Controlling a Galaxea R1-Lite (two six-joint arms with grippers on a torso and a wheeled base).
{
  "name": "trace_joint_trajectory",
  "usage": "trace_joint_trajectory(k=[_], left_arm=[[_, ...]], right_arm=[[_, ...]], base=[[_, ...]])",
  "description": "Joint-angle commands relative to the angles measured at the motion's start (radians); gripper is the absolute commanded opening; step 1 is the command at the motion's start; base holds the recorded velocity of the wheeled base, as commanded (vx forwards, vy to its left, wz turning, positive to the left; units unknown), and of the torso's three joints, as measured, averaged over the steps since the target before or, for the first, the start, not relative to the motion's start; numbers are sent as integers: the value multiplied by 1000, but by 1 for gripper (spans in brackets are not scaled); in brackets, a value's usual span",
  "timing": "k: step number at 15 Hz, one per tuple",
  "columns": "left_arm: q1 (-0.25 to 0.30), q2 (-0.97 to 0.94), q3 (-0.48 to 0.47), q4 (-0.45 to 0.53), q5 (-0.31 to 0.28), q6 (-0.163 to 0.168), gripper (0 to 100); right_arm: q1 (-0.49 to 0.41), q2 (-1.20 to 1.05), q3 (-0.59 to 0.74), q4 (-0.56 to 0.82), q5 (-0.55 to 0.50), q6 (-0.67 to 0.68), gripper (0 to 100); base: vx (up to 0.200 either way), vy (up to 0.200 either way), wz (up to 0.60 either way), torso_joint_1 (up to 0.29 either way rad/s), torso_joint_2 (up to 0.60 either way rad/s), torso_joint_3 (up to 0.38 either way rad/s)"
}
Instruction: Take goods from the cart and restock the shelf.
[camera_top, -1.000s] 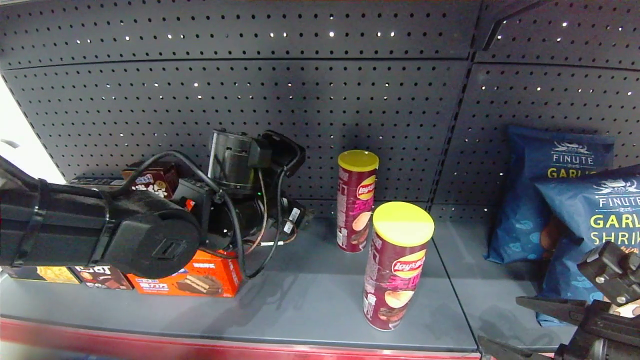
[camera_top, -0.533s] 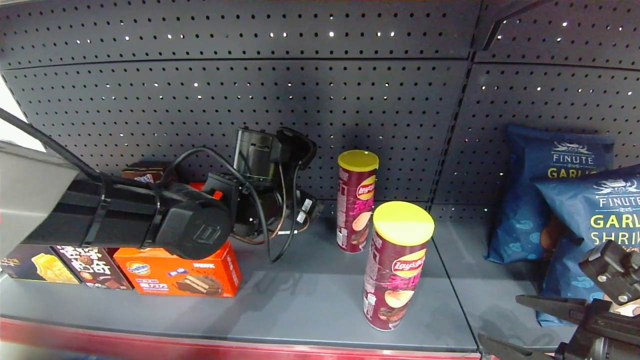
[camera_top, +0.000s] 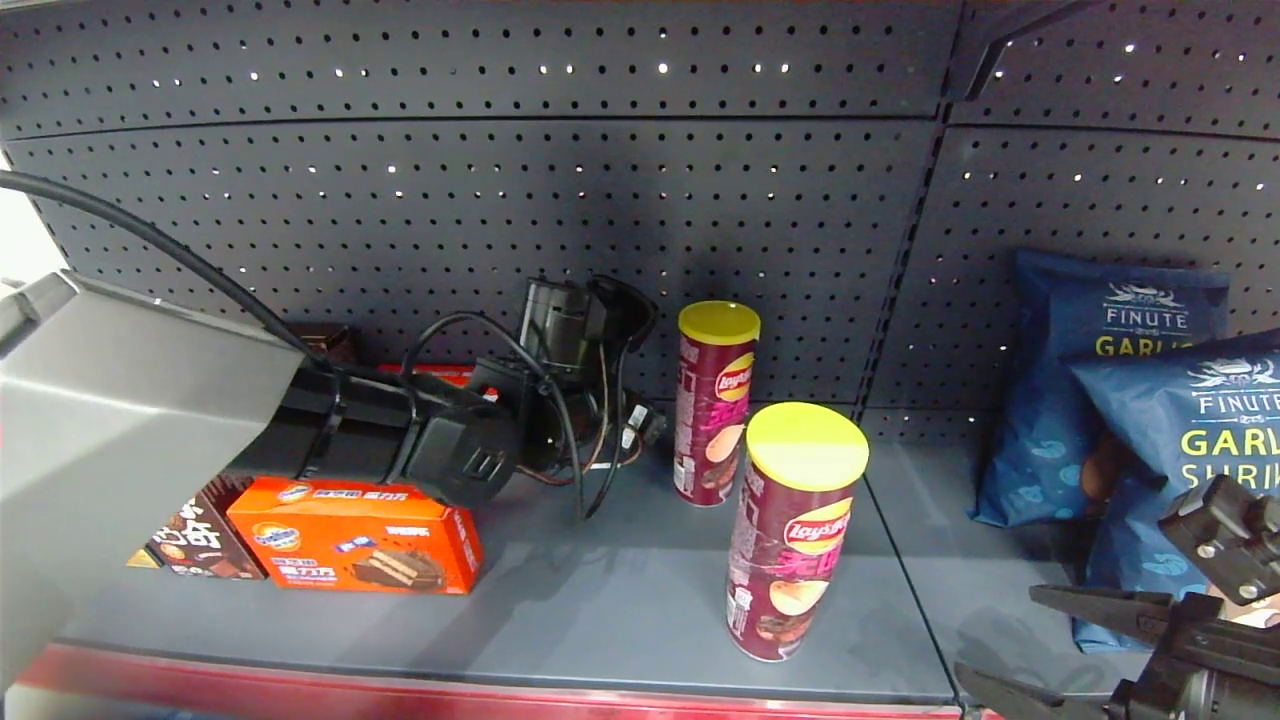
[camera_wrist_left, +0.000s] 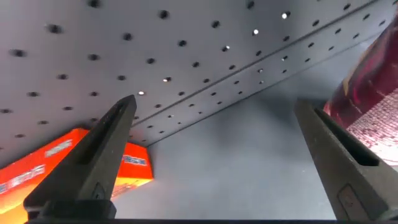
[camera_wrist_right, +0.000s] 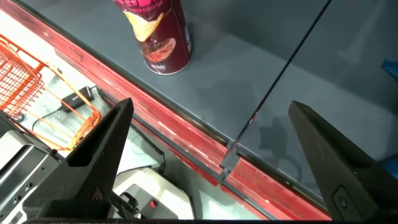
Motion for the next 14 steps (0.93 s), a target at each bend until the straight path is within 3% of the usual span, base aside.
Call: trace_joint_trajectory(k=[1,10,14], left_arm=[[-3,22,-9,-1,0,1,100],[-29,46,-25,-1,-1,-1,100],[-25,45,-14,-1,-1,-16,100]], right_arm=[[0,1,1,-1,0,0,100],[0,1,2,-1,0,0,100],[0,-2,4,-1,0,0,100]], base=[[0,0,0,0,0,0],[0,0,0,0,0,0],[0,0,0,0,0,0]])
